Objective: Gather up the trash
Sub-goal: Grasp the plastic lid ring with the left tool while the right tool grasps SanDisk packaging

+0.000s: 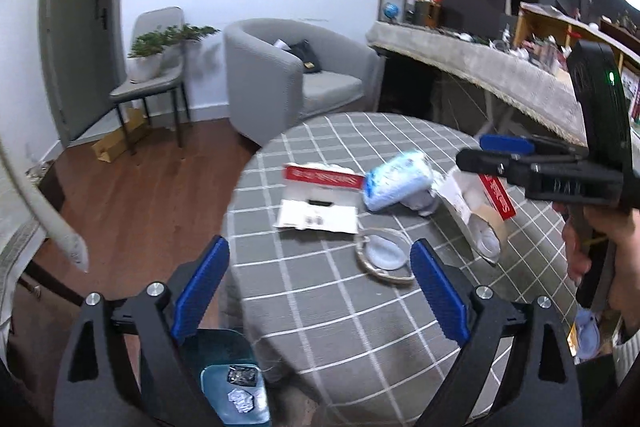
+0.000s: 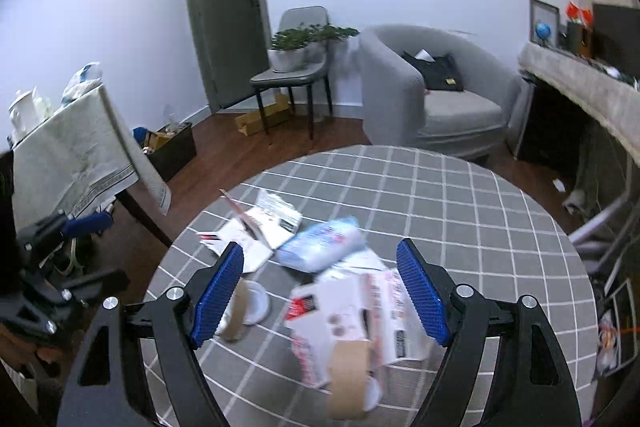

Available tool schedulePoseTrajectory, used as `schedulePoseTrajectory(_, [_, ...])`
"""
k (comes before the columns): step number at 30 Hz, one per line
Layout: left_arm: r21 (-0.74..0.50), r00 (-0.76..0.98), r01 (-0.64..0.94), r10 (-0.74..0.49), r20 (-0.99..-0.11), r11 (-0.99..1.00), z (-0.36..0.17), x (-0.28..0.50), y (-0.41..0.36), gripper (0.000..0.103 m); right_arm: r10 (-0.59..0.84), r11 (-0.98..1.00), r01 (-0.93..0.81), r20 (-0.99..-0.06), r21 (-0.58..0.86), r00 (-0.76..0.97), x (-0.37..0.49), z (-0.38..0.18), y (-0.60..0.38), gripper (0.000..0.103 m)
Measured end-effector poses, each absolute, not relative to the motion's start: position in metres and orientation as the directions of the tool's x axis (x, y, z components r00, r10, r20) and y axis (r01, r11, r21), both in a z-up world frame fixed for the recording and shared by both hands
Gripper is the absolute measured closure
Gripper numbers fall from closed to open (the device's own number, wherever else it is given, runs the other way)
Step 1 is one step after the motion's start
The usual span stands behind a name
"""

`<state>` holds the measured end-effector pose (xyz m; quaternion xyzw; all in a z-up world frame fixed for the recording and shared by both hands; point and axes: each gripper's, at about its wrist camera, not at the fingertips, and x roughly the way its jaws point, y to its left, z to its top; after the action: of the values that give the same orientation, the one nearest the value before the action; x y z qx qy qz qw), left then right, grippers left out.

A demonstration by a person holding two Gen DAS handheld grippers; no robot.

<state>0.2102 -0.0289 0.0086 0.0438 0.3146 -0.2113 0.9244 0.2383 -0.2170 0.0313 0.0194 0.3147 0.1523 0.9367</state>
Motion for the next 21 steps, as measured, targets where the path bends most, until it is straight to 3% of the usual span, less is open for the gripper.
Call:
schedulePoseTrajectory(13, [-0.025,0.634,0.438,-0.329,-0.700,0.898,-0.030,0.232,-0.091,0.010,0.308,0.945,-0.297,-0.665,0.135,0.681,0.247,0.005,-0.227,0.059])
schedulePoseTrajectory(18, [-0.063,0.624,0.392,-0.315,-0.715,0.918,-0.035,0.240,-0.092,0.016,0.302,0.946,-0.301,-0.672,0.122,0.676,0.246,0.002,-0.229,0.063])
schedulePoseTrajectory(21, [-0.085,0.620,0.370,-0.314,-0.719,0.925,-0.034,0.242,-0.091,0.019,0.309,0.944,-0.302,-0.673,0.133,0.672,0.250,0.000,-0.232,0.070])
